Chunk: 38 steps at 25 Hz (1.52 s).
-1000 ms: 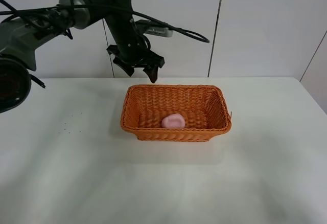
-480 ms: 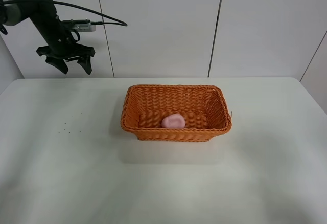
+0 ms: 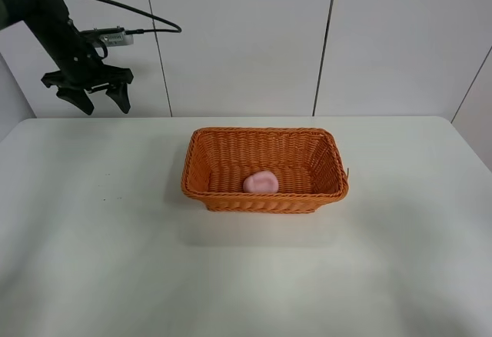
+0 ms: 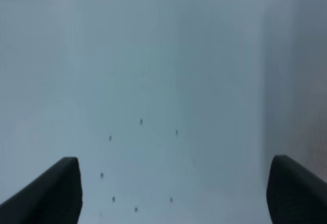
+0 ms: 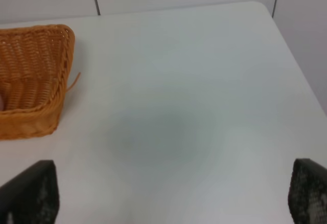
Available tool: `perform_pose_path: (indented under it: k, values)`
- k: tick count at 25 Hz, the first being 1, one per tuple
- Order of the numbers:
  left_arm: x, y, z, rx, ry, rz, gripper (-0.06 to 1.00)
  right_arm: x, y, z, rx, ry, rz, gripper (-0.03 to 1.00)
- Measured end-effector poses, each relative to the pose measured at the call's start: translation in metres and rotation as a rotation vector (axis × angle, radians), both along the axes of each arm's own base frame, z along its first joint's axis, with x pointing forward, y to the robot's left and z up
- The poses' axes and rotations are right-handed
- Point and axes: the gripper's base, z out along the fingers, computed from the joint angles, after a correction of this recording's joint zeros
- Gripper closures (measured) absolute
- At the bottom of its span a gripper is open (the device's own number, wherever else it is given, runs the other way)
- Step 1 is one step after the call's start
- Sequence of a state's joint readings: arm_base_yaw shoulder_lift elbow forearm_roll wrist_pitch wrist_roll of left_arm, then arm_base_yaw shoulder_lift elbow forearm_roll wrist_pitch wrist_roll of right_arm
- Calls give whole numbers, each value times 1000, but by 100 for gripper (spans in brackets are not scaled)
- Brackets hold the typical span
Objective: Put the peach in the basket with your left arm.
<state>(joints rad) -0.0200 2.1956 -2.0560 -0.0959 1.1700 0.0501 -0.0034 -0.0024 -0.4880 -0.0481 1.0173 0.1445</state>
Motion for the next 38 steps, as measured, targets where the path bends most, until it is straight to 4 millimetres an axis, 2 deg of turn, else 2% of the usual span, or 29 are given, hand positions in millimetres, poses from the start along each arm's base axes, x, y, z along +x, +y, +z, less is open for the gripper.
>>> perform_pose_path:
  k: [3, 7, 10, 13, 19, 24, 30, 38]
  values:
    - [-26, 1, 23, 0, -4, 0, 10, 0, 0, 0, 0, 0, 0, 27]
    - [-71, 1, 40, 0, 31, -1, 10, 0, 0, 0, 0, 0, 0, 27]
    - [-116, 2, 55, 0, 41, -1, 10, 0, 0, 0, 0, 0, 0, 27]
    - [-162, 5, 59, 16, 60, -2, 10, 0, 0, 0, 0, 0, 0, 27]
    - [-259, 10, 46, 51, 101, -5, 10, 0, 0, 0, 0, 0, 0, 27]
    - [-325, 11, 29, 51, 31, -1, 10, 0, 0, 0, 0, 0, 0, 27]
    - [-380, 12, 9, 50, -173, 2, 10, 0, 0, 0, 0, 0, 0, 27]
    - [-432, 14, 13, 51, -440, 1, 10, 0, 0, 0, 0, 0, 0, 27]
